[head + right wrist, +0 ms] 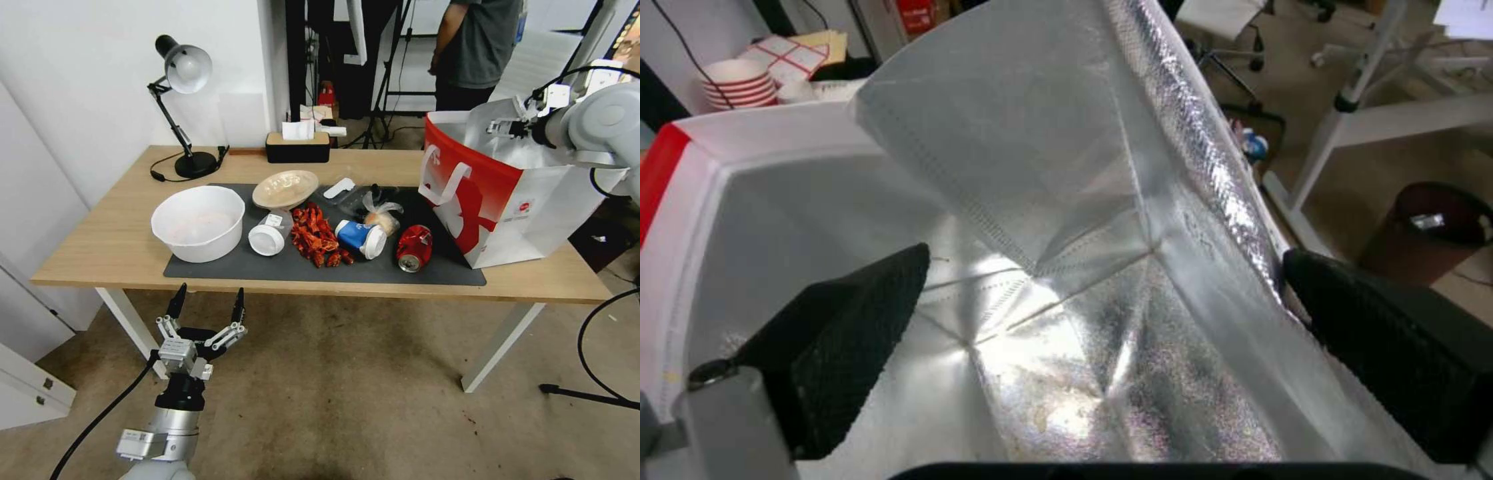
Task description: Pick up the food delivery bag from the floor and place it on the table.
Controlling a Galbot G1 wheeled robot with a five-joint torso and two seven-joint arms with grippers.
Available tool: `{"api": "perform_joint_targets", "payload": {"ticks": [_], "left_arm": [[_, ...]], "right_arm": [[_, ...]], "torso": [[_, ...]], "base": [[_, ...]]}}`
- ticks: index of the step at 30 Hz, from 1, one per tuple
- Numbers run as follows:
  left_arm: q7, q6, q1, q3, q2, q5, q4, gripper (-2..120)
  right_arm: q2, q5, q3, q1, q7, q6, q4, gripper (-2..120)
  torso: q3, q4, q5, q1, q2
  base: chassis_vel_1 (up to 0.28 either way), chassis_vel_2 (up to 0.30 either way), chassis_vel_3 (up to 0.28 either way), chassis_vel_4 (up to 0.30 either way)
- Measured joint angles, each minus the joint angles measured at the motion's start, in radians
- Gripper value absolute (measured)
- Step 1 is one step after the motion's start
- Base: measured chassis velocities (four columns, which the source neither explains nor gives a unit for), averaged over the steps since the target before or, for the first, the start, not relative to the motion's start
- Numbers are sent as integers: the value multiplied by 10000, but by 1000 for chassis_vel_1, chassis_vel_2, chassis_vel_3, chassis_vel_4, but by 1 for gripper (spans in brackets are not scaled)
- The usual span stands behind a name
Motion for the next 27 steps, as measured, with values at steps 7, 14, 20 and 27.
{"api": "perform_joint_targets", "payload": {"ticks": [7, 14, 20, 27], "left_arm": [[2, -37, 102, -40, 48, -10, -34, 100], [2, -83, 124, -46, 41, -7, -21, 100], [2, -123, 133, -45, 44, -7, -15, 100], [2, -130, 125, -19, 53, -5, -7, 100]], "right_arm": [[47, -390, 87, -182, -100, 0, 78, 100], [84, -816, 87, -252, -321, 0, 224, 100], [-14, -1671, 401, -594, -767, 169, 697, 100], [-238, -2619, 1064, -1470, -1148, 755, 1463, 100]], "torso": [[0, 1, 1, 0, 0], [0, 1, 0, 0, 0], [1, 2, 0, 0, 0], [0, 2, 1, 0, -1]], "base": [[0, 0, 0, 0], [0, 0, 0, 0], [0, 0, 0, 0], [0, 0, 0, 0]]}}
